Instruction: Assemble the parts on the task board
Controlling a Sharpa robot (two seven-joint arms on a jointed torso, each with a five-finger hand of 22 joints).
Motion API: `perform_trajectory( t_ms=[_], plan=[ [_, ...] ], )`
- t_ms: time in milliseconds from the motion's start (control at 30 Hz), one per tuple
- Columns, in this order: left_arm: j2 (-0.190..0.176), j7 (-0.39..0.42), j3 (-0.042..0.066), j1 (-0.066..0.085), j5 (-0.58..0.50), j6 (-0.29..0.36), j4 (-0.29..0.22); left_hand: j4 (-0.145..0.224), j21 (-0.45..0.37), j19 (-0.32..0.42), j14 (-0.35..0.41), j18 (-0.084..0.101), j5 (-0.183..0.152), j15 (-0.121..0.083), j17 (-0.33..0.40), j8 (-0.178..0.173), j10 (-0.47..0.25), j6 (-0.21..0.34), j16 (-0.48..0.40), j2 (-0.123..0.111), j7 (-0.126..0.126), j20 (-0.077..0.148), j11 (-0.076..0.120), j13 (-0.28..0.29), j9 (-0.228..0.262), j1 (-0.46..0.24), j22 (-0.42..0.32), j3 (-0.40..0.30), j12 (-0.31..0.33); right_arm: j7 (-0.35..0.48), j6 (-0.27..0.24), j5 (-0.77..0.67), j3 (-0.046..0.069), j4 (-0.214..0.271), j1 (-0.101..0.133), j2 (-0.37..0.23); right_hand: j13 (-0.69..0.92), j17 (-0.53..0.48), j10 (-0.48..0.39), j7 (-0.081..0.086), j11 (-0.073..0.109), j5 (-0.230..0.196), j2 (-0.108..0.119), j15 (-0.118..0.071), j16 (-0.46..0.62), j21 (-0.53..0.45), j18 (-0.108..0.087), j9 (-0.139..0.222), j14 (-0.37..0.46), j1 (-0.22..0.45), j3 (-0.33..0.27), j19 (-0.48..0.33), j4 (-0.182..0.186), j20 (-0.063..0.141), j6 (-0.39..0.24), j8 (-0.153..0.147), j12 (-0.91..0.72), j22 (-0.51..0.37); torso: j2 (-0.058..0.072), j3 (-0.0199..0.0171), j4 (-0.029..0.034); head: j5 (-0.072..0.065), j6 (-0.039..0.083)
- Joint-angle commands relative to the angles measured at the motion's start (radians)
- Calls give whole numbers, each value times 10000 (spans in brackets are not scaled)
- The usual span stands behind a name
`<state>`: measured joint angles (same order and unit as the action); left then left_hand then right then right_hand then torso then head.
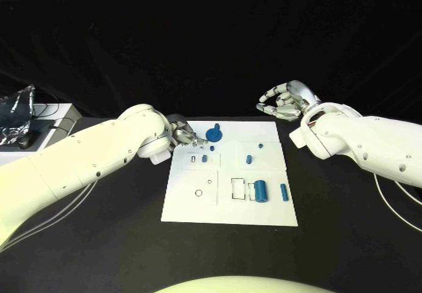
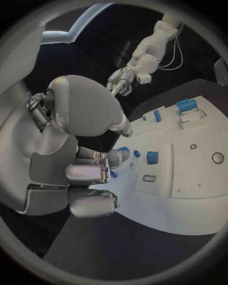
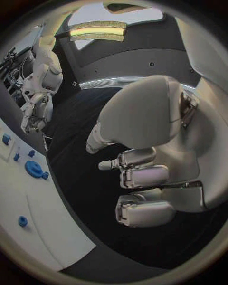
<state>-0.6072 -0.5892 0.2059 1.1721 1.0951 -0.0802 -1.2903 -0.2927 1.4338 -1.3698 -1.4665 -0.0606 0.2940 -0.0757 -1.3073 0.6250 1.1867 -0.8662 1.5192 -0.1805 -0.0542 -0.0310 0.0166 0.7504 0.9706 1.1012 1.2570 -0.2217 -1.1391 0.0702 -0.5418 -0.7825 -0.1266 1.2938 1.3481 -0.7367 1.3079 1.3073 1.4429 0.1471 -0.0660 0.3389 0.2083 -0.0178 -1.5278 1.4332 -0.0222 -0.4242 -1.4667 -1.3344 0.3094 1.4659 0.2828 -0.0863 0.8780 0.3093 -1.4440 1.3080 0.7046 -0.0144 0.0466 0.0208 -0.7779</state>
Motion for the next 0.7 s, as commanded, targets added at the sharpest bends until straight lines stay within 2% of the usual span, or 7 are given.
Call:
perform_trajectory(
  t_ms=[33,67,167,233,333,500,700],
  plan=[
    [-75,-43,140,15,-387,-220,14,4,-116,151,-676,-128,57,117,-1422,-267,-425,136,-85,39,-127,-91,-120,-584,-218,179,-217,44,367,113,5,-83,4,-4,-6,-17,1401,1542,-42,18,0,44,3,86,36,-41,-110,-8,-773,115,52,479,-5,-65,-72,-21,33,1707,2,3,3,11,37],
    [-99,-22,199,24,-408,-198,49,8,-146,188,-663,-140,86,139,-1391,-315,-514,141,-101,71,-151,-118,-143,-712,-270,247,-270,28,442,113,-1,-81,4,-5,-6,-21,1401,1542,-42,18,0,44,3,86,36,-41,-110,-8,-773,115,52,479,-5,-65,-72,-21,33,1707,2,3,4,13,38],
    [-130,79,351,69,-473,-54,258,5,-356,446,-548,-219,124,294,-1124,-701,-1224,389,-245,111,-348,-259,-317,-1735,-625,421,-635,-5,1100,114,-14,-73,4,-10,-6,-31,1372,1531,-73,18,0,45,3,87,41,-52,-113,-10,-770,117,55,475,-5,-65,-73,-21,63,1700,6,1,0,24,91],
    [-116,154,403,93,-557,70,427,12,-411,490,-523,-233,126,422,-1080,-1092,-1302,618,-262,123,-523,-378,-461,-1828,-1035,529,-702,-16,1142,117,-20,-68,4,-15,-6,-31,1372,1531,-73,18,0,45,3,87,41,-52,-113,-10,-770,117,55,475,-5,-65,-73,-21,63,1700,12,-1,-6,38,119],
    [-61,261,448,121,-701,163,702,8,-500,588,-473,-266,135,538,-975,-1430,-1416,826,-311,156,-668,-480,-597,-1918,-1444,641,-847,-38,1188,116,-23,-60,4,-25,-7,-33,1351,1527,-95,18,0,46,3,87,42,-71,-117,-11,-769,117,58,468,-6,-65,-74,-21,85,1688,25,3,-18,38,155],
    [-46,379,479,140,-861,-15,901,46,-523,596,-455,-275,140,563,-942,-1505,-1471,636,-316,80,-683,-534,-608,-2014,-1826,1323,-856,-289,1177,102,-19,-49,4,7,-7,-74,1342,1531,-106,18,0,48,2,87,41,-60,-114,-12,-770,116,63,472,-7,-65,-75,-21,96,1695,49,6,-24,17,194],
    [-47,475,474,132,-925,-171,869,65,-523,579,-453,-274,135,454,-931,-1253,-1477,277,-309,86,-533,-458,-472,-2133,-2038,2206,-830,-1006,1186,73,-1,-46,4,53,-7,-99,1352,1541,-94,16,2,54,2,86,37,-51,-112,-15,-773,100,78,477,-19,-65,-76,-20,84,1702,52,14,-4,2,170]
  ],
)
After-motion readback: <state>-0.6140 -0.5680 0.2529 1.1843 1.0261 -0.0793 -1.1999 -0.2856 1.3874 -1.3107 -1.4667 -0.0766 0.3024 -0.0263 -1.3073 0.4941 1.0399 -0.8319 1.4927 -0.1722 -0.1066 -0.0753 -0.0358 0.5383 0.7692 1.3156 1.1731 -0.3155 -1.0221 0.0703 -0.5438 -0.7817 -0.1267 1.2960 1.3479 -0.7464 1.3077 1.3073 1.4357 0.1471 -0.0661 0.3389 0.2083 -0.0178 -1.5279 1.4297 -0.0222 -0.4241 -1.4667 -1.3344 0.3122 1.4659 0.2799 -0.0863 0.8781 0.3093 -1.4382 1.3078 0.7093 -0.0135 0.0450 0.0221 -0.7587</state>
